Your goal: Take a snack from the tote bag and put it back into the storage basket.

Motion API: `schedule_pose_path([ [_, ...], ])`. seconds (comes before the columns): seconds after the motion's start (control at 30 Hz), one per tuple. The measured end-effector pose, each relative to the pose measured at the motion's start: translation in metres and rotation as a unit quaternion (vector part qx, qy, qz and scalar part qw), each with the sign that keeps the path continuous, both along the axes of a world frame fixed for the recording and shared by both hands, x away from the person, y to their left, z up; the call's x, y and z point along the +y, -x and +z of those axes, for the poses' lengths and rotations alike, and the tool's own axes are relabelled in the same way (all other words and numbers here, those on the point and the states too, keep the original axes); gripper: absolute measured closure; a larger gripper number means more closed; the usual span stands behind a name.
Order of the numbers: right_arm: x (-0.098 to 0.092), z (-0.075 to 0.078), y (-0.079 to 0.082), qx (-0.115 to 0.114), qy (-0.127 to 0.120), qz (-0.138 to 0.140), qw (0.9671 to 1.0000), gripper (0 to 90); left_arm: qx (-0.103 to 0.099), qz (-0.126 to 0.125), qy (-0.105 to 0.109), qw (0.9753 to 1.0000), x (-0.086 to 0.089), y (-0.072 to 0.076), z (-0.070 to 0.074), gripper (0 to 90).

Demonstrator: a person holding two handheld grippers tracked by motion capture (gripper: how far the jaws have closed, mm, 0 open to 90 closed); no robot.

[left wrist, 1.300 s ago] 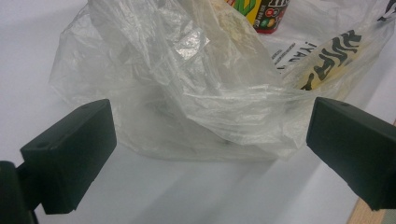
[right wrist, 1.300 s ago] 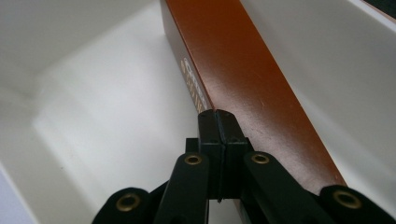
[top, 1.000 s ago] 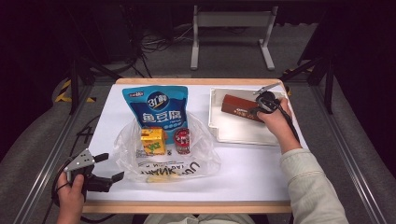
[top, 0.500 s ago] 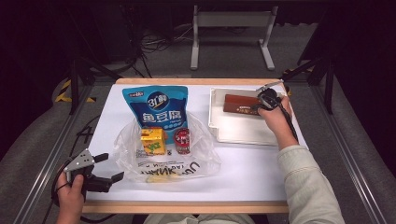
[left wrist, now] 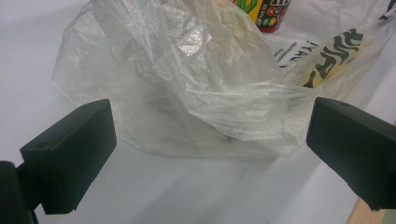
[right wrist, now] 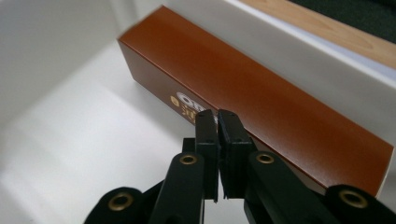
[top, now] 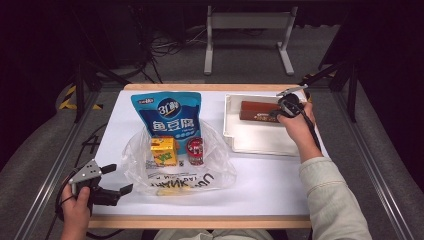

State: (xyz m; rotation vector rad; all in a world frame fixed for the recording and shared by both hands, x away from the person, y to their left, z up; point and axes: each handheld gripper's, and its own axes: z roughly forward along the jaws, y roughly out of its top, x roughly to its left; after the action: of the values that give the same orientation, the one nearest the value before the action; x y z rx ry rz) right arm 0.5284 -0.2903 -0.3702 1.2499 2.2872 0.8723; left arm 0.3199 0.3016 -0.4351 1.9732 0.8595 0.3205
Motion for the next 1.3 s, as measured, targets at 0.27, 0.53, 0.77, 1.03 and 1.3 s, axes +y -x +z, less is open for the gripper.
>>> schedule_pose_path([
  [0.27, 0.005, 0.024, 0.015, -0.032, -0.041, 0.023, 0.9984, 78.9, -0.002, 0.0, 0.0, 1.0, 0.0, -0.001, 0.001, 2.0],
  [0.53, 0.017, 0.047, 0.028, -0.067, -0.102, 0.059, 0.9907, 64.3, -0.004, -0.001, 0.0, 1.0, 0.0, -0.001, 0.001, 2.0],
  [0.77, 0.032, 0.061, 0.039, -0.108, -0.128, 0.091, 0.9818, 56.1, -0.004, 0.001, 0.003, 1.0, 0.0, -0.001, 0.001, 1.8],
  [1.03, 0.054, 0.075, 0.047, -0.12, -0.14, 0.138, 0.9731, 53.3, -0.002, -0.002, 0.0, 1.0, -0.001, -0.001, 0.001, 1.8],
  [1.3, 0.068, 0.084, 0.049, -0.129, -0.145, 0.167, 0.9666, 48.2, -0.002, -0.002, 0.001, 1.0, -0.001, -0.001, 0.001, 1.8],
])
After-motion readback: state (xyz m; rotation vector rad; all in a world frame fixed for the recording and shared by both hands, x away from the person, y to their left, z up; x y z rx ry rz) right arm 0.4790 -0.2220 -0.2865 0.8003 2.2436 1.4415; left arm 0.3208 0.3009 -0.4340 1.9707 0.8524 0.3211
